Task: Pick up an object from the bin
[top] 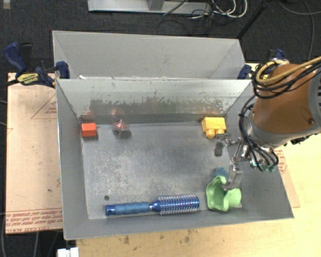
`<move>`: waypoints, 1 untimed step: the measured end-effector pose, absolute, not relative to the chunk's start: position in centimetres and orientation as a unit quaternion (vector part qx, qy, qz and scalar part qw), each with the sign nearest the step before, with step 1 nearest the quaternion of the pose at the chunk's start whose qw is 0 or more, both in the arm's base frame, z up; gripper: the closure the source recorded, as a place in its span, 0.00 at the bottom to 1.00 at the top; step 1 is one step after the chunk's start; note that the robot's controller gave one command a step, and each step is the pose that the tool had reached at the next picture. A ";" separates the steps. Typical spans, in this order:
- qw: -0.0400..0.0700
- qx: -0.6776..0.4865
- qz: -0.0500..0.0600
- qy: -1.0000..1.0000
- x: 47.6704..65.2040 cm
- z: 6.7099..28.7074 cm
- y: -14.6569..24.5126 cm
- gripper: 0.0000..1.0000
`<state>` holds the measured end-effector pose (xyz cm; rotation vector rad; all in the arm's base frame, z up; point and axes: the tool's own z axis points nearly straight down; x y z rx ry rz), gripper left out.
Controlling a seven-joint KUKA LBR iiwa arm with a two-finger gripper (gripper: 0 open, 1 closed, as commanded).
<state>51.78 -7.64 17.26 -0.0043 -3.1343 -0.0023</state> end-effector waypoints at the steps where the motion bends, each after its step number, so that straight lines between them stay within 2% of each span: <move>1: -0.012 0.098 0.002 -0.995 48.6 7.2 -12.6 0.00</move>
Offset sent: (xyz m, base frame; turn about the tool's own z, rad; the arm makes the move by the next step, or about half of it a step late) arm -0.0381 -0.0498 -0.1026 -0.2040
